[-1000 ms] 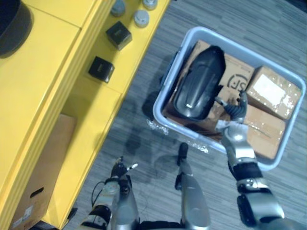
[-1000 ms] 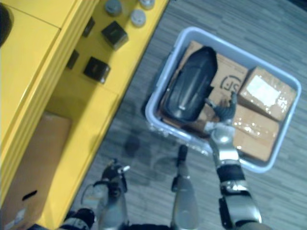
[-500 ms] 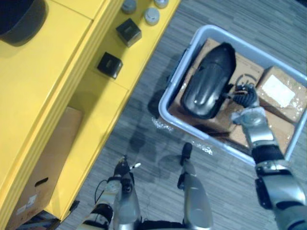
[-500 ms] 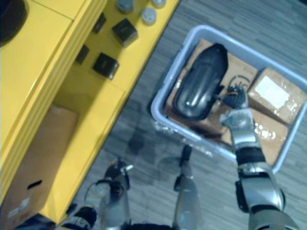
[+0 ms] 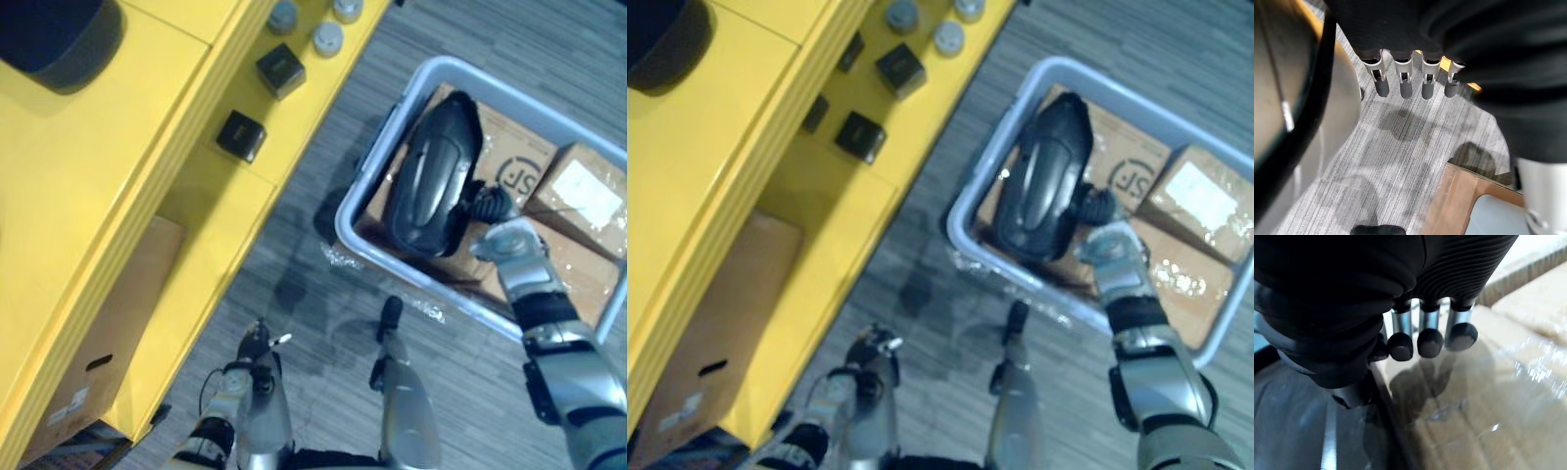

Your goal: Walk over and take plastic housings, then place them on the shelf

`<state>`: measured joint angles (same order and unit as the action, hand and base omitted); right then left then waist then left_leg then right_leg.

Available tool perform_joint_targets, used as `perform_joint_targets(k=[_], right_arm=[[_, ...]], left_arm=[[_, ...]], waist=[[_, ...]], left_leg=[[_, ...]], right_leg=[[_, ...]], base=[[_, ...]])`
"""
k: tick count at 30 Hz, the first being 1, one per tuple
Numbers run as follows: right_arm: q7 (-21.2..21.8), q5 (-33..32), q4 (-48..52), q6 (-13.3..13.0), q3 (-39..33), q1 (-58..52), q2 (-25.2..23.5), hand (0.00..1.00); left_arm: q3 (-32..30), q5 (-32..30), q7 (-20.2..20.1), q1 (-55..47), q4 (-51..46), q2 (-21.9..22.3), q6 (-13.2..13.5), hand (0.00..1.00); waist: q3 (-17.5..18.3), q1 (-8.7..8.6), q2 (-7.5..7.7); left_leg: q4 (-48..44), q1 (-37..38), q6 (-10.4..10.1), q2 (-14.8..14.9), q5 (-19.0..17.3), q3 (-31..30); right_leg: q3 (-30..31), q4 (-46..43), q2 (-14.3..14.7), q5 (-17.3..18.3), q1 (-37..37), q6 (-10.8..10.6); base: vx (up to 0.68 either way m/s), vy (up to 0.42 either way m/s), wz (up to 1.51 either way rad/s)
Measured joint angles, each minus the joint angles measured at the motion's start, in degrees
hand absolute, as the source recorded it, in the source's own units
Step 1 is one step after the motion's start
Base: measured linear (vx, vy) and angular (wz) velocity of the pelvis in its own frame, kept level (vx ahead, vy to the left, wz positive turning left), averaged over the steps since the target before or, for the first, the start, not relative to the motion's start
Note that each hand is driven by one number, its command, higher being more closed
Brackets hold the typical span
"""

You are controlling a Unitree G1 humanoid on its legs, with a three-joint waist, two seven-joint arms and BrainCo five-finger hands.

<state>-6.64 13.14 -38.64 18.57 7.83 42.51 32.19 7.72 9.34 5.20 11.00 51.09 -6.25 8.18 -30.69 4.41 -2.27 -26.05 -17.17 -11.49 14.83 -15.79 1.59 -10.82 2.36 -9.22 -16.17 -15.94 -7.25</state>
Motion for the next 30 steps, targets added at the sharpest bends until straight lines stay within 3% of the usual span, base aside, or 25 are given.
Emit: perform_joint_targets(k=[5,8,10,14,16,19,24,30], right_arm=[[-3.26,1.12,5.55,0.33,-2.87,-5.26,0.11,1.0],[-8.22,1.1,11.08,0.28,-6.59,-9.99,-0.58,1.0],[-12.98,1.29,14.18,0.2,-9.01,-14.7,-3.32,1.0],[-18.55,3.39,16.12,-0.5,-9.12,-21.23,-7.29,1.0],[-21.36,3.82,16.13,-2.04,-9.49,-23.42,-8.45,1.0],[-22.88,5.34,16.12,-2.55,-10.69,-24.2,-9.46,1.0],[-24.59,7.29,16.64,-5.51,-11.19,-24.86,-10.4,1.0],[-25.12,7.93,16.62,-12.07,-11.08,-24.73,-10.42,1.0]], left_arm=[[1.64,2.21,-1.2,-3.37,-9.88,-0.78,0.9,0.0],[4.83,4.79,-2.05,-5.72,-20.04,-2.25,0.25,0.0],[6.06,6.61,-3.22,-7.88,-27.24,-2.39,-2.03,0.0],[7.37,8.77,-6.78,-9.13,-37.16,-2.43,-7.97,0.0],[8.59,8.94,-8.36,-7.56,-40.07,-2.83,-10.71,0.0],[8.98,10.95,-8.9,-6.17,-42.86,-3.19,-13.89,0.0],[9.73,15.5,-10.53,-3.57,-44.41,-4.41,-21.28,0.0],[11.6,22.3,-10.41,3.36,-38.2,-4.08,-26.22,0.0]], waist=[[0.03,-0.02,0.03],[0.65,-0.4,-0.01],[5.44,-0.74,0.06],[11.09,-1.99,-0.63],[13.82,-2.29,-0.97],[14.68,-3.04,-1.11],[18.26,-3.84,-1.11],[21.06,-5.23,-0.61]], left_leg=[[2.79,3.24,-0.11,-0.3,1.08,0.0],[4.57,5.49,-0.22,-0.38,1.78,0.07],[6.75,6.28,-0.29,-0.39,2.54,0.32],[9.97,10.39,-0.33,-0.32,3.17,1.1],[10.54,11.42,-0.32,-0.34,3.16,2.02],[11.02,13.15,-0.32,-0.33,3.16,2.19],[12.68,16.7,-0.49,-0.31,3.25,4.47],[14.8,19.26,-0.77,-0.35,4.36,5.52]], right_leg=[[-0.47,0.21,-0.3,0.56,2.54,-0.03],[-0.93,0.39,-0.4,0.96,4.35,-0.03],[-1.33,0.67,-0.4,1.49,4.4,-0.17],[-1.91,2.07,-0.28,2.26,7.87,-0.26],[-1.81,2.08,-0.42,2.4,8.24,-0.37],[-1.82,2.08,-0.4,2.48,9.69,-0.46],[-0.31,2.11,-0.38,2.61,11.25,-0.49],[0.28,2.12,-0.32,2.56,12.34,-0.46]], base=[[0.03,-0.01,0.09],[0.04,-0.012,0.09],[0.06,-0.023,0.05],[0.1,-0.019,0.05],[0.03,0.008,-0.05],[0.01,0.0,-0.01],[0.01,0.011,-0.14],[-0.01,-0.003,-0.04]])
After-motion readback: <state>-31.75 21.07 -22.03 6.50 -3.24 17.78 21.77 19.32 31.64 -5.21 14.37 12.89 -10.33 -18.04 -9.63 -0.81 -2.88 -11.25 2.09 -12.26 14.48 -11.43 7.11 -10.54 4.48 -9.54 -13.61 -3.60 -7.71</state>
